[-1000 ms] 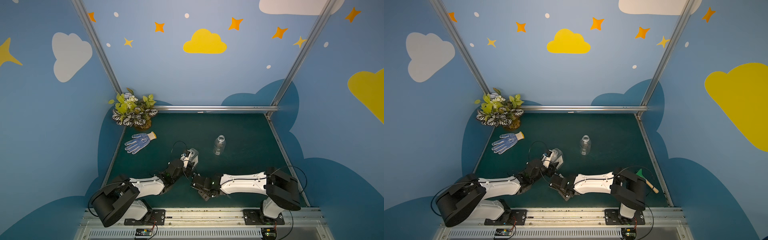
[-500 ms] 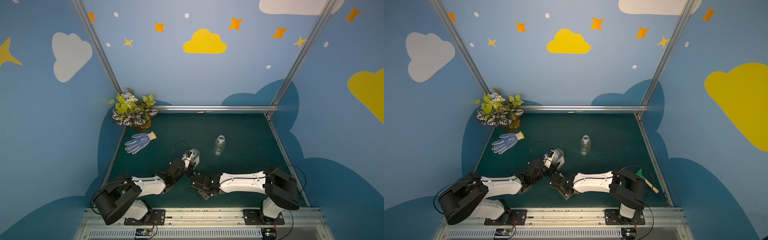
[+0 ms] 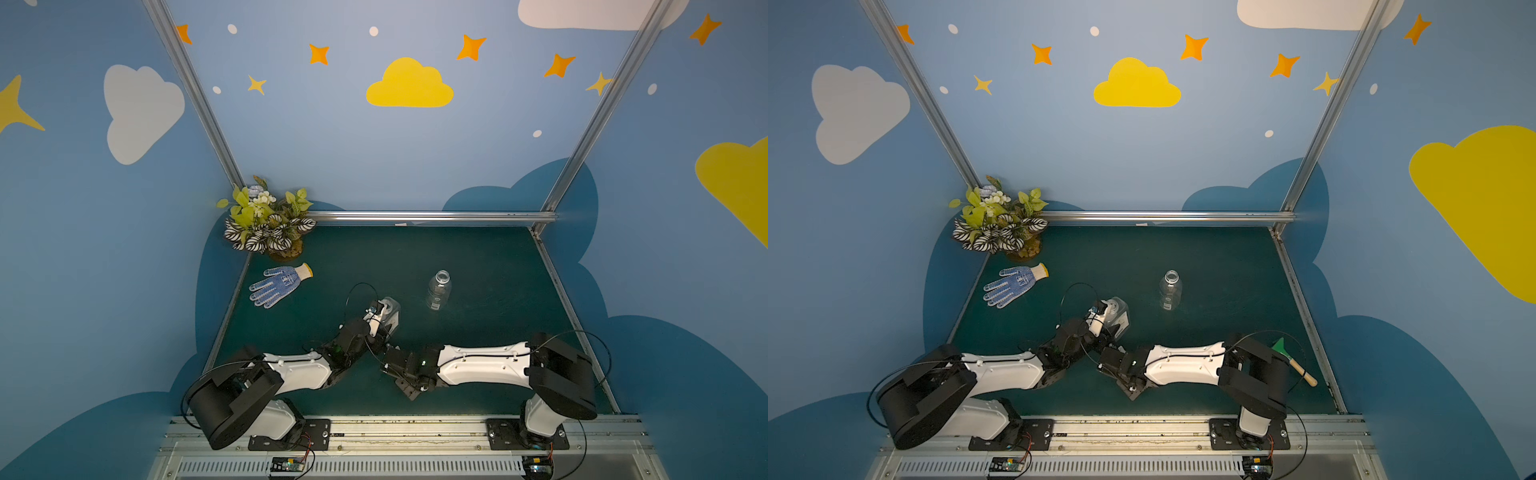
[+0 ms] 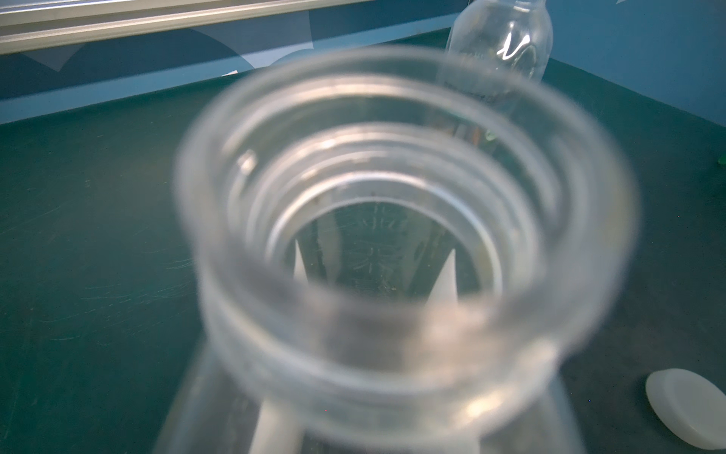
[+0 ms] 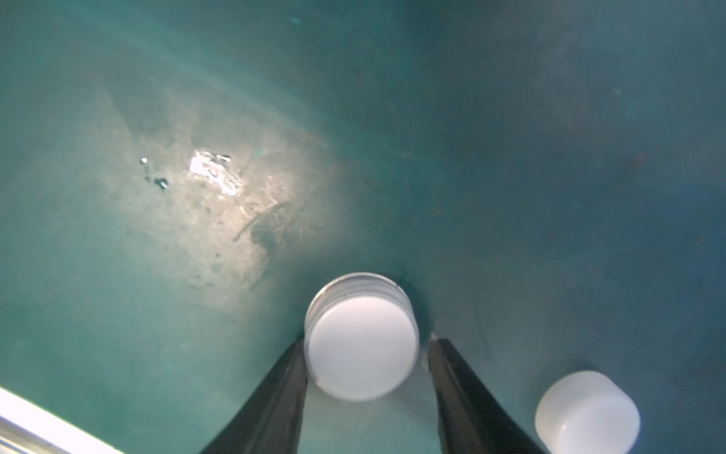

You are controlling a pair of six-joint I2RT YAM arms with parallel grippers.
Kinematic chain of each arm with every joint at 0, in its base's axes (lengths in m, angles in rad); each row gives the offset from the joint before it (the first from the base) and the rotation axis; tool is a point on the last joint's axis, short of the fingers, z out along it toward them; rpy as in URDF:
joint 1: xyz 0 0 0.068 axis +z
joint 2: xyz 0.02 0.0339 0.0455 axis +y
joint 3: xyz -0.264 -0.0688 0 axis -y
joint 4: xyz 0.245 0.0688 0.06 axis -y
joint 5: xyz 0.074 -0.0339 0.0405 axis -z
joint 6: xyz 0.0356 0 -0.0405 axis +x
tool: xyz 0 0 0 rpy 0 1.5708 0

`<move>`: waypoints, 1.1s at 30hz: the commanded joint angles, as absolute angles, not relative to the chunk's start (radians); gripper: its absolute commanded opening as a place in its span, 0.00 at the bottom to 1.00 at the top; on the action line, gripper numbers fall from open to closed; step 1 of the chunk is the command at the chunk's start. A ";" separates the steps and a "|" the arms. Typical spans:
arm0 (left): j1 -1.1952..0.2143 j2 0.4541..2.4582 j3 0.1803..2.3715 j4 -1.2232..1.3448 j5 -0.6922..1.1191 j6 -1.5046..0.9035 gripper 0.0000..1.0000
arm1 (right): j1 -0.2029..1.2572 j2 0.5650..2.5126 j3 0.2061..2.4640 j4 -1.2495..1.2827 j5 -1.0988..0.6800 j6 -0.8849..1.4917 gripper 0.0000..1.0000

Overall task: Screw on the bottle caps
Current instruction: Screw the bottle cap onto the plastic bottle.

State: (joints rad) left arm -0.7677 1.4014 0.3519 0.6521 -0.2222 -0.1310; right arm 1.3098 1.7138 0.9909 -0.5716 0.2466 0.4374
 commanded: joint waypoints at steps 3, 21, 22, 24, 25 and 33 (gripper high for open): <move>-0.787 1.424 0.353 0.588 -0.198 -0.130 0.39 | 1.295 1.747 1.018 -0.548 0.230 0.442 0.55; -0.793 1.418 0.353 0.588 -0.202 -0.124 0.39 | 1.286 1.720 1.053 -0.569 0.221 0.431 0.55; -0.792 1.420 0.352 0.588 -0.202 -0.125 0.39 | 1.285 1.718 1.055 -0.568 0.221 0.430 0.55; -0.793 1.420 0.353 0.588 -0.202 -0.124 0.39 | 1.281 1.717 1.060 -0.572 0.221 0.428 0.55; -0.793 1.421 0.354 0.588 -0.202 -0.124 0.39 | 1.280 1.715 1.061 -0.573 0.221 0.426 0.55; -0.795 1.419 0.354 0.586 -0.204 -0.123 0.39 | 1.266 1.721 1.079 -0.572 0.207 0.413 0.54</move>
